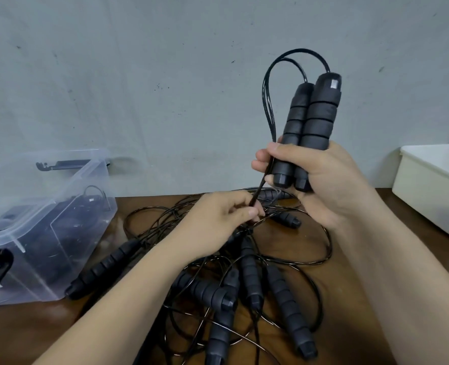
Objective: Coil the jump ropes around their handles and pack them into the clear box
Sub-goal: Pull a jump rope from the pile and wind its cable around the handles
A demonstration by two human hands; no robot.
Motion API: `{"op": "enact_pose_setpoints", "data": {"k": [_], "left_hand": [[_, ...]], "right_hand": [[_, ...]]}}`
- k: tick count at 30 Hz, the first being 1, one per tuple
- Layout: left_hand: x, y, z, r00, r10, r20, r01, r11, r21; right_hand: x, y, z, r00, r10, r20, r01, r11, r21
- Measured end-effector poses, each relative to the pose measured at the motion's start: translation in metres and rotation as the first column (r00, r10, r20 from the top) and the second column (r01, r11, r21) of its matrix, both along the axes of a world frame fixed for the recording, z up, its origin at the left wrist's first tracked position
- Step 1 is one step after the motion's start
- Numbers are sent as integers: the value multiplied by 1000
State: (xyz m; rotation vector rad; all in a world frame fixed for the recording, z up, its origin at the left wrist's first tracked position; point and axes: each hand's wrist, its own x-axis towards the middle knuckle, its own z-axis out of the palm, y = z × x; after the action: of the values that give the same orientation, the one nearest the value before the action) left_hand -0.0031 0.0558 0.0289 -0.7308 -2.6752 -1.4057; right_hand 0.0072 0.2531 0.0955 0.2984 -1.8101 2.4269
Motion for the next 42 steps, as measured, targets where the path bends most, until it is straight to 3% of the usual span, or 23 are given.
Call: {"op": "enact_pose_setpoints", "data": {"k": [4, 7, 11, 16, 19, 22, 28, 36, 39, 42], "left_hand": [[-8, -8, 9, 991, 127, -45, -118, 978, 173], [-7, -16, 20, 981, 183, -63, -153, 933, 326], [2, -21, 37, 976, 200, -93, -129, 860, 493], [11, -26, 49, 974, 207, -95, -97, 754, 649], [11, -24, 50, 978, 198, -66, -95, 703, 705], [8, -21, 48, 982, 186, -17, -128, 736, 665], [1, -9, 24, 994, 16, 107, -50, 942, 331], [-5, 3, -2, 996, 80, 27, -82, 993, 82], [-5, 0, 4, 988, 150, -31, -146, 984, 106], [-4, -9, 17, 981, 194, 3, -187, 943, 275]], "right_hand": [[-14, 7, -12, 993, -117, -15, 117, 963, 243], [-18, 2, -24, 1000, -22, 14, 14, 902, 431], [-16, -13, -41, 997, 60, -41, -25, 810, 586], [-17, -20, -47, 984, 12, -178, 118, 706, 698], [-14, -21, -46, 981, 16, -191, 121, 722, 681], [-9, -20, -39, 985, -8, -171, 111, 789, 604], [0, -13, -20, 989, -28, -148, 77, 939, 335], [6, 1, -3, 997, -53, -65, 57, 996, 71], [-1, 4, -5, 990, -130, -45, 132, 990, 55], [-6, 2, -10, 994, -110, -6, 110, 987, 116]]}}
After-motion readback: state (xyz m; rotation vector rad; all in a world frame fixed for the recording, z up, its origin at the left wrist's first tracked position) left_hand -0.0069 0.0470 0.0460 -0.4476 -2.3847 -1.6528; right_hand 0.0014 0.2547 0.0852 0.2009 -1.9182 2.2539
